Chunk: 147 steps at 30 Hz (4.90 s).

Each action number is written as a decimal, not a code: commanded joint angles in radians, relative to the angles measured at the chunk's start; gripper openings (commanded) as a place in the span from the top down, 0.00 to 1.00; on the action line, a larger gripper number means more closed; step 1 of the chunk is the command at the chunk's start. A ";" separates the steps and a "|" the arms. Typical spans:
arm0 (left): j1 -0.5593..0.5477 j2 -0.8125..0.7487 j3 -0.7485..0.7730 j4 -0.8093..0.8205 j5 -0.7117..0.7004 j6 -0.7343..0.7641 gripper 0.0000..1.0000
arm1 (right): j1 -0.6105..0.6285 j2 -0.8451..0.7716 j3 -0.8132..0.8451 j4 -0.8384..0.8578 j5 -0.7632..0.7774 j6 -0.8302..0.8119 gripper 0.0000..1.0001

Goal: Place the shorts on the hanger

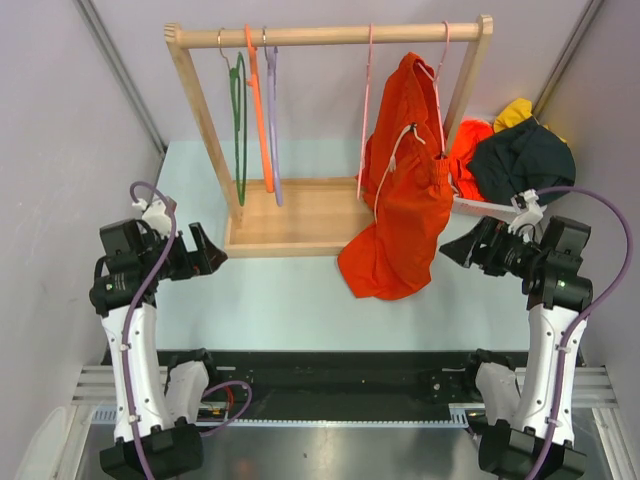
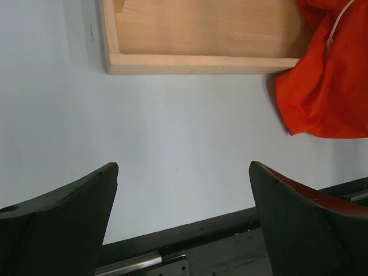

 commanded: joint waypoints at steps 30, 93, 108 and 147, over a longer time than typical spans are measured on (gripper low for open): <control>0.000 0.243 0.049 0.519 0.174 -0.124 0.00 | -0.064 0.903 0.586 0.713 0.685 -0.239 0.00; 0.001 -0.237 -0.063 0.315 0.346 0.062 0.00 | -0.246 0.136 0.878 -0.142 -0.179 -0.484 1.00; -0.002 -0.289 -0.042 0.143 0.476 0.355 0.01 | -0.073 0.023 0.691 -0.358 -0.569 -0.695 1.00; -0.110 -0.289 -0.046 -0.517 0.331 1.407 0.02 | 1.219 0.900 0.580 0.376 0.340 -0.540 0.55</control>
